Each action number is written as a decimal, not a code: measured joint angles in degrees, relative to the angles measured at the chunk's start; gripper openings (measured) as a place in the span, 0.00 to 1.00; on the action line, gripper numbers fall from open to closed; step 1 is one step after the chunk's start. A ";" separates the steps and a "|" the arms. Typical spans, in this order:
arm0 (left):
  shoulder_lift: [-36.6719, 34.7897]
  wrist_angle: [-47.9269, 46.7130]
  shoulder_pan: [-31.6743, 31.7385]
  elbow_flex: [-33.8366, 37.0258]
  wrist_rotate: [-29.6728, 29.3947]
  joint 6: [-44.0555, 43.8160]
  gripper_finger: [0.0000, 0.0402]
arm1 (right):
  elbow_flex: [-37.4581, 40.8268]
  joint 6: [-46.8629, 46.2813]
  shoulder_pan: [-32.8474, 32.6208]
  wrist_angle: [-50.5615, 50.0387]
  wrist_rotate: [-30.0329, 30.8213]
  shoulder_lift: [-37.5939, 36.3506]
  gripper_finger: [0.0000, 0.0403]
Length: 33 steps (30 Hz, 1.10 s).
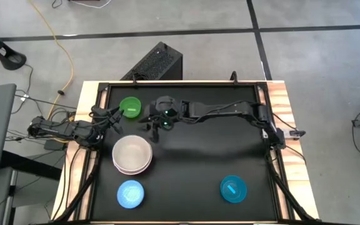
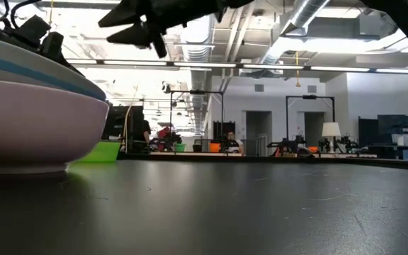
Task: Nest bowls inside each other
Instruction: Stack the blue patterned on top of the gray bowl
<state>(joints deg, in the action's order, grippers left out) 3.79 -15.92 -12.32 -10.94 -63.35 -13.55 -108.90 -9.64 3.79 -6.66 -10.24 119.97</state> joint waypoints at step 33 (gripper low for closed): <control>16.23 11.99 -0.53 -12.99 25.73 0.76 0.31 | 1.29 19.68 -6.58 -44.45 0.25 -6.31 0.44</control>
<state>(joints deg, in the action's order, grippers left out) 20.03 -3.93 -12.85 -23.93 -37.62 -12.80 -107.61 10.04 -2.79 -51.11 -10.00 113.66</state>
